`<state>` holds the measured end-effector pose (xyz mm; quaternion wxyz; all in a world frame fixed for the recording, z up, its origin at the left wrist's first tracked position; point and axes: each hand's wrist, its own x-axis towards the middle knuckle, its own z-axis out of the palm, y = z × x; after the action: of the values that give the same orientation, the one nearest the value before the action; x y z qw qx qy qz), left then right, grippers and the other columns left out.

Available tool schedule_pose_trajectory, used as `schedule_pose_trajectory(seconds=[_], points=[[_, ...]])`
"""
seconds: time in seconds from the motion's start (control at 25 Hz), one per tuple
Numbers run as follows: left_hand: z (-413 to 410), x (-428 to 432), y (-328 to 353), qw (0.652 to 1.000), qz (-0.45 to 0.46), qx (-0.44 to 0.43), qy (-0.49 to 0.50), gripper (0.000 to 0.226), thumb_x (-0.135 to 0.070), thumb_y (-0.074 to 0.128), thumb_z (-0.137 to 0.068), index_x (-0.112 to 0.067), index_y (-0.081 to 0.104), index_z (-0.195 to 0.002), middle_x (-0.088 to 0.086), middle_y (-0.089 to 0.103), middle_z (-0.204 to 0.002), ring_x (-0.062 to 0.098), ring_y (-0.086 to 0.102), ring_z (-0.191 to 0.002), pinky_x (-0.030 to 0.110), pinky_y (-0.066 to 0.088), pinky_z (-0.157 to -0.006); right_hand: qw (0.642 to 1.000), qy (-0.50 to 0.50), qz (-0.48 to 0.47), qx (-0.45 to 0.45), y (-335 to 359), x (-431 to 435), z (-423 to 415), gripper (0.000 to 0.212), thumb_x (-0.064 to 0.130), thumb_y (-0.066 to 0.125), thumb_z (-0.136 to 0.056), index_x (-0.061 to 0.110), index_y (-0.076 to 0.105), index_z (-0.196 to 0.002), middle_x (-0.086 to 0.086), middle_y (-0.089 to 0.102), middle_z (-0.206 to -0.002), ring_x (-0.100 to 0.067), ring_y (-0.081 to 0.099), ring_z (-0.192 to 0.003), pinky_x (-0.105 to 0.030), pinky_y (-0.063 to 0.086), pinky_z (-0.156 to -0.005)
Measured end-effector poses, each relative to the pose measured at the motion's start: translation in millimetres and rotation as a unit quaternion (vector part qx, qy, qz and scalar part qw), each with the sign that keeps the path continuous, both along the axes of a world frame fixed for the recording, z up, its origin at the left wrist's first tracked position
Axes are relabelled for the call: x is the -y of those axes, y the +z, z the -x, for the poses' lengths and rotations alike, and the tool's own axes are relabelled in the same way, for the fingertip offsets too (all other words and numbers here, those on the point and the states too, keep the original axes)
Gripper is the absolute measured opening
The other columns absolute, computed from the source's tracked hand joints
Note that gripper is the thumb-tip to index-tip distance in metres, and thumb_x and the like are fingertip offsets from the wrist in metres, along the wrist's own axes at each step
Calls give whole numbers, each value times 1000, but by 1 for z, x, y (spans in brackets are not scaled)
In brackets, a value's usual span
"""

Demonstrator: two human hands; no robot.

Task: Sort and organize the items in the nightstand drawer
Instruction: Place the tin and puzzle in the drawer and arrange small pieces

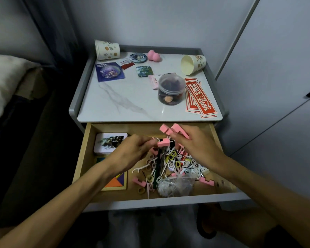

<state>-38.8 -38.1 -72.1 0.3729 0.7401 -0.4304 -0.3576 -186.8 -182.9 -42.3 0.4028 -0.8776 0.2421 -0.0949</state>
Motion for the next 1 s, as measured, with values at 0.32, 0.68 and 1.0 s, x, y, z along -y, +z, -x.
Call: schedule_pose_trajectory(seconds=[0.32, 0.68, 1.0], points=[[-14, -25, 25, 971, 88, -181, 132, 13, 3, 67, -84, -3, 69, -96, 10, 68, -70, 16, 62, -61, 22, 53, -58, 972, -23, -232, 14, 2, -29, -43, 23, 20, 51, -101, 17, 73, -107, 14, 65, -64, 1, 59, -59, -15, 42, -61], [-19, -24, 23, 905, 137, -326, 239, 15, -1, 63, -87, 2, 70, -100, 11, 74, -79, 14, 71, -66, 19, 58, -66, 977, -27, -197, 76, -1, -36, -55, 17, 29, 65, -93, 22, 76, -104, 6, 75, -82, -12, 70, -79, -39, 55, -74], [-18, -23, 23, 897, 142, -338, 247, 24, -12, 50, -100, 5, 64, -109, 17, 74, -97, 19, 70, -73, 22, 60, -72, 977, -14, -201, 70, -8, -31, -47, 21, 26, 58, -98, 25, 73, -111, 5, 51, -54, -8, 46, -51, -16, 36, -49]])
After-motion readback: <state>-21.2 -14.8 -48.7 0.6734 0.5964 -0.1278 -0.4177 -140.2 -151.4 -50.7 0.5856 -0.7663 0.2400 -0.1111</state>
